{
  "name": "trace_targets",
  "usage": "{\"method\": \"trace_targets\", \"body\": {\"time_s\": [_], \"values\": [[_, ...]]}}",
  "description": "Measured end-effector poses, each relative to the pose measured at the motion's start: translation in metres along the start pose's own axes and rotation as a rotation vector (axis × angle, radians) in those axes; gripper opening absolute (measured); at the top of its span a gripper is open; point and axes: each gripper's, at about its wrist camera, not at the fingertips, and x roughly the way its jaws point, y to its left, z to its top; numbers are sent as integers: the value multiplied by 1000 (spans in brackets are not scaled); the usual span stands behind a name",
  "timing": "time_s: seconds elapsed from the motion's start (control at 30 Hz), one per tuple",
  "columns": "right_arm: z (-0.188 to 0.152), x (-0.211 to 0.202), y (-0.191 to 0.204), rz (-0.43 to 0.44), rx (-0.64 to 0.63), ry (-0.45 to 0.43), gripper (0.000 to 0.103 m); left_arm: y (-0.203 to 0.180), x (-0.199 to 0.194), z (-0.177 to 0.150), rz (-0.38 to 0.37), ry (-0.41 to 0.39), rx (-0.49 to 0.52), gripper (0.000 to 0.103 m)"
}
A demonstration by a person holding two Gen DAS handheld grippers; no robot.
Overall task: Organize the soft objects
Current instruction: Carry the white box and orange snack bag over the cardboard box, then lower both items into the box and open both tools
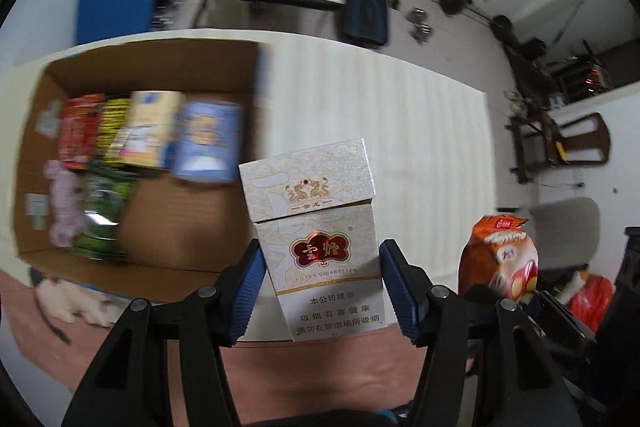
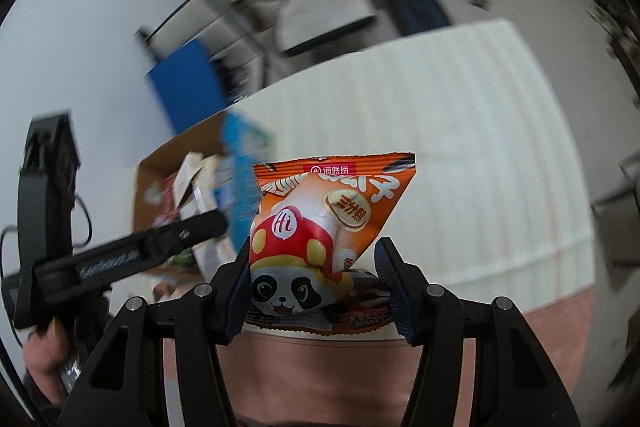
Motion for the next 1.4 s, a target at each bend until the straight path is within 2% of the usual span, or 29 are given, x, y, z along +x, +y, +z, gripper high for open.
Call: {"method": "trace_targets", "body": {"time_s": [0.17, 0.2, 0.33, 0.53, 0.67, 0.7, 0.73, 0.77, 0.8, 0.9, 1.1, 1.17, 1.27, 1.4], "values": [[-4, 64, 91, 3, -151, 88, 60, 80, 8, 6, 40, 69, -71, 55], [-6, 78, 104, -8, -178, 110, 60, 99, 15, 9, 41, 97, -98, 55], [-10, 131, 147, -81, -287, 199, 60, 133, 44, 18, 28, 183, -151, 55], [-11, 175, 171, -197, -370, 258, 60, 156, 69, 31, 25, 241, -155, 56], [-4, 192, 181, -270, -413, 295, 63, 159, 85, 32, 57, 309, -158, 56], [-3, 195, 184, -281, -422, 300, 64, 160, 85, 32, 49, 309, -170, 57], [-2, 195, 186, -281, -428, 305, 75, 160, 86, 31, 39, 308, -175, 60], [-2, 197, 188, -285, -425, 313, 91, 159, 86, 30, 34, 311, -170, 68], [-2, 197, 189, -287, -424, 319, 96, 158, 86, 30, 27, 311, -159, 76], [-3, 194, 189, -294, -415, 322, 98, 155, 80, 28, 21, 299, -143, 91], [-6, 184, 187, -299, -379, 312, 98, 156, 65, 25, 58, 254, -117, 94], [-7, 178, 186, -304, -367, 298, 98, 154, 57, 22, 74, 231, -104, 99], [-8, 172, 184, -304, -340, 278, 99, 154, 42, 14, 130, 167, -72, 100], [-11, 164, 179, -296, -290, 236, 103, 159, 21, 5, 214, 38, -47, 102]]}}
